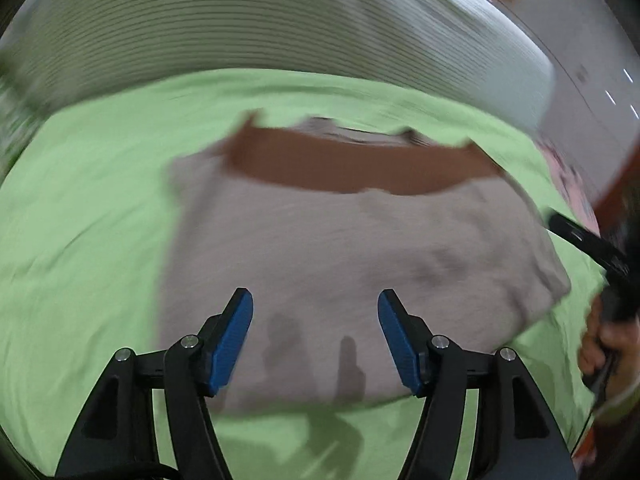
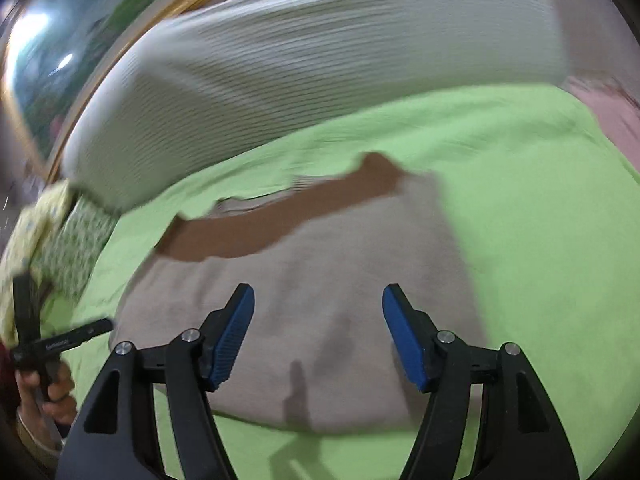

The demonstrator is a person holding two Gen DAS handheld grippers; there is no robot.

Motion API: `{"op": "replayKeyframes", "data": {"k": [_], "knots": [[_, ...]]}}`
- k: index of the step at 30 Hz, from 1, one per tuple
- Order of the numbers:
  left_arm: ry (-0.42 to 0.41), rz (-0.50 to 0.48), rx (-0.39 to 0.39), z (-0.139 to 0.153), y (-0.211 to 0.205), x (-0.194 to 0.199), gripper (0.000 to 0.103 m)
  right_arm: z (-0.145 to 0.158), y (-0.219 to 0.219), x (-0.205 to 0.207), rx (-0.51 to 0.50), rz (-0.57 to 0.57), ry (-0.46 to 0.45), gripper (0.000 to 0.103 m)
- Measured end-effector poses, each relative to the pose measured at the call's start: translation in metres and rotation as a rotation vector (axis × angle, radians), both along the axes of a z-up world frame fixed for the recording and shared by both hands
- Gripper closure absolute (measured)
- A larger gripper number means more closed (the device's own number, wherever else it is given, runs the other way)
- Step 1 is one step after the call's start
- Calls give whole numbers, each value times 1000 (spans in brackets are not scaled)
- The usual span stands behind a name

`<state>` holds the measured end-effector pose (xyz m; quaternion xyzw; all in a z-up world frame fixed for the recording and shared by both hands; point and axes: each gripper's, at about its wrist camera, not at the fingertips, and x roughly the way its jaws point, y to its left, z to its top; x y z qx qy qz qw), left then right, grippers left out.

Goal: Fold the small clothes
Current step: 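Lift both open grippers away from the folded sweater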

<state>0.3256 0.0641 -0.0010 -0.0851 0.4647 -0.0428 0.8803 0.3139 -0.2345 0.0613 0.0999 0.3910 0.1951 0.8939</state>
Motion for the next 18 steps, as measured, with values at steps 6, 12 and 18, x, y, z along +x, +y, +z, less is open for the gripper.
{"op": "replayKeyframes", "data": {"k": [6, 12, 18], "knots": [[71, 63, 31, -8, 8, 31, 37, -9, 46, 41, -101, 103, 31, 36], [66, 261, 42, -8, 68, -38, 30, -13, -8, 38, -104, -54, 78, 36], [100, 314, -84, -33, 94, -90, 28, -35, -67, -33, -57, -187, 99, 35]]}}
